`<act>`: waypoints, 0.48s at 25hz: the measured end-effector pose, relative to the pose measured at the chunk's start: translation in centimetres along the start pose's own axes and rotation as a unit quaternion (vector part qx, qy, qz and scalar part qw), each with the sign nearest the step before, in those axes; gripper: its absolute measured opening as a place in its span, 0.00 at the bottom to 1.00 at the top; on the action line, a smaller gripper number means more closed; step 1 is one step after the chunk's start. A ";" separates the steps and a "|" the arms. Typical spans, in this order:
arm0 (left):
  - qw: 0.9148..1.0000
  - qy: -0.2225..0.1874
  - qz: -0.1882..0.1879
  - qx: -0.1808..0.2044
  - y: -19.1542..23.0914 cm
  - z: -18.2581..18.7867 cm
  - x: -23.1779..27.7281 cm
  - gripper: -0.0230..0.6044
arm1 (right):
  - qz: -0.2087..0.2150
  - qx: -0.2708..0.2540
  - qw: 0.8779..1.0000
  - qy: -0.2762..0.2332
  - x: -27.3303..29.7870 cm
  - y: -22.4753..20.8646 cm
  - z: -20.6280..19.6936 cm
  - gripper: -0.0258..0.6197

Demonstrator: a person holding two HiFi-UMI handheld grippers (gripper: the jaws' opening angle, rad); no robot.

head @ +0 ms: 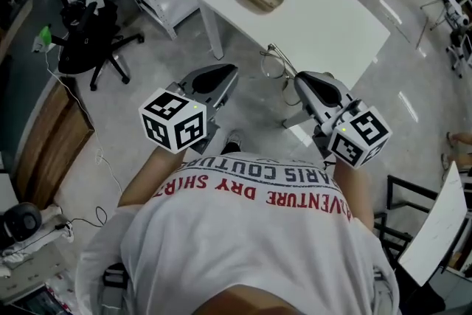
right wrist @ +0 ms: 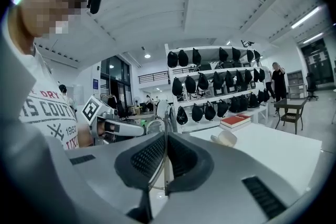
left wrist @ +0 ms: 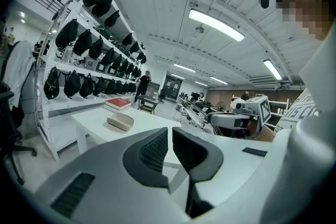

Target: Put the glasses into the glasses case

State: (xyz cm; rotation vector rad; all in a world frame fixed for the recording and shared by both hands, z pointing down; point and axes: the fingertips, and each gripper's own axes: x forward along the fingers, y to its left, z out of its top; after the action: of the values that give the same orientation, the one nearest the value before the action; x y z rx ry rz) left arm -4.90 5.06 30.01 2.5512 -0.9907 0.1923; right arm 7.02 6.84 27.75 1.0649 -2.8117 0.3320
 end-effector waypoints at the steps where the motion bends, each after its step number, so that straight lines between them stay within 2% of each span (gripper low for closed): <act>1: 1.000 0.003 -0.005 0.001 0.9 0.4 0.6 0.11 | -0.004 0.001 1.000 0.001 1.0 -0.6 0.3 0.09; 12: 0.999 0.025 -0.038 -0.002 10.4 3.9 6.0 0.11 | -0.046 0.011 0.999 0.011 9.8 -6.9 1.6 0.09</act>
State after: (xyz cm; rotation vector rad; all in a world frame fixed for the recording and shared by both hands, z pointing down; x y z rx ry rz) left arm -7.51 -7.22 31.33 2.5619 -0.8742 0.2303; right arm 4.23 -4.81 29.13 1.1829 -2.7345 0.3632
